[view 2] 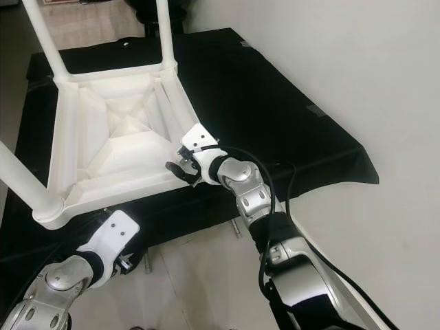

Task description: Building children table

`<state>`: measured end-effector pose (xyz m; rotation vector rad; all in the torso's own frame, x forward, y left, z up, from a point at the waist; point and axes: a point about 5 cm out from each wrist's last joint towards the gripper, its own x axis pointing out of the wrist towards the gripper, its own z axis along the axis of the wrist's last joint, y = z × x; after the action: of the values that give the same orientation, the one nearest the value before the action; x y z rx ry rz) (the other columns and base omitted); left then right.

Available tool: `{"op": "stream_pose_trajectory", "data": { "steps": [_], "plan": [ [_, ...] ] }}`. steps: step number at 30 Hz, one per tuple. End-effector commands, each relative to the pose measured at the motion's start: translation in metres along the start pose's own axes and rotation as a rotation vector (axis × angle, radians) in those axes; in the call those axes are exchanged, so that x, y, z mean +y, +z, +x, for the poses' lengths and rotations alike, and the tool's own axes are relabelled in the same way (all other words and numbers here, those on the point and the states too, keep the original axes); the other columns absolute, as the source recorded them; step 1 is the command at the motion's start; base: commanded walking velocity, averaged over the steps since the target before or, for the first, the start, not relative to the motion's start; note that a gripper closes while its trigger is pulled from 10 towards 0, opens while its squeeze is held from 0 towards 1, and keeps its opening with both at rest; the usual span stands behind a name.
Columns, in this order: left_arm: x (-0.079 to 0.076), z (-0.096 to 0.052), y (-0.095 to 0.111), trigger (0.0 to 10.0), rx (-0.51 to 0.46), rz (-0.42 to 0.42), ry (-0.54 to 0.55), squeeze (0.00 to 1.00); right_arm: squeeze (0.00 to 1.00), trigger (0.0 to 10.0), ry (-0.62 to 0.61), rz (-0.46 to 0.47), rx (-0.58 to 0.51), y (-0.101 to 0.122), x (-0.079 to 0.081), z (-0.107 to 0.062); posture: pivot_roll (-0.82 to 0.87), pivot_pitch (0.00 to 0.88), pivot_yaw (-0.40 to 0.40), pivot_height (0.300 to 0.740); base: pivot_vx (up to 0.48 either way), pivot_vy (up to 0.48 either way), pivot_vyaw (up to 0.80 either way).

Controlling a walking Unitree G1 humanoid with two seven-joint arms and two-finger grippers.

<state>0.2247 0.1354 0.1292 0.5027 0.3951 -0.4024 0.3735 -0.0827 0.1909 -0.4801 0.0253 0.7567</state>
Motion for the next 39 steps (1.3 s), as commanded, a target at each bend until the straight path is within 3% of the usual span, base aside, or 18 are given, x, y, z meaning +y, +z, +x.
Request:
{"op": "stream_pose_trajectory", "data": {
  "steps": [1,8,9,13,20,26,37,39],
  "plan": [
    [-0.003,-0.003,0.002,10.0,-0.04,-0.014,-0.009,0.0,0.0,10.0,0.086,-0.036,-0.032,0.005,0.001,-0.001,-0.01,0.099,-0.044,0.74,0.0,0.0,0.0],
    [-0.004,-0.008,0.008,10.0,-0.141,-0.06,-0.042,0.0,0.0,10.0,0.183,-0.059,-0.09,0.012,-0.009,-0.013,-0.01,0.101,-0.041,0.74,0.0,0.0,0.0],
    [-0.006,-0.011,0.012,10.0,-0.19,-0.059,-0.067,0.0,0.0,10.0,0.179,-0.076,-0.077,0.009,-0.016,-0.018,-0.02,0.103,-0.038,0.74,0.0,0.0,0.0],
    [-0.008,-0.013,0.013,10.0,-0.204,-0.053,-0.077,0.0,0.0,10.0,0.166,-0.084,-0.06,0.007,-0.022,-0.021,-0.02,0.102,-0.037,0.74,0.0,0.0,0.0],
    [-0.007,-0.015,0.015,10.0,-0.267,-0.058,-0.085,0.0,0.0,10.0,0.13,-0.141,0.065,-0.012,-0.038,-0.031,-0.02,0.102,-0.032,0.74,0.0,0.0,0.0],
    [-0.007,-0.015,0.014,10.0,-0.274,-0.058,-0.088,0.0,0.0,10.0,0.068,-0.151,0.126,-0.018,-0.041,-0.028,-0.02,0.101,-0.031,0.74,0.0,0.0,0.0],
    [-0.006,-0.015,0.015,10.0,-0.297,-0.05,-0.082,0.0,0.0,10.0,-0.005,-0.078,0.146,-0.017,-0.033,-0.01,-0.01,0.108,-0.035,0.74,0.0,0.0,0.0],
    [-0.005,-0.015,0.015,10.0,-0.301,-0.051,-0.078,0.0,0.0,10.0,-0.071,-0.052,0.158,-0.015,-0.034,-0.005,-0.01,0.108,-0.035,0.74,0.0,0.0,0.0]
  ]
}}
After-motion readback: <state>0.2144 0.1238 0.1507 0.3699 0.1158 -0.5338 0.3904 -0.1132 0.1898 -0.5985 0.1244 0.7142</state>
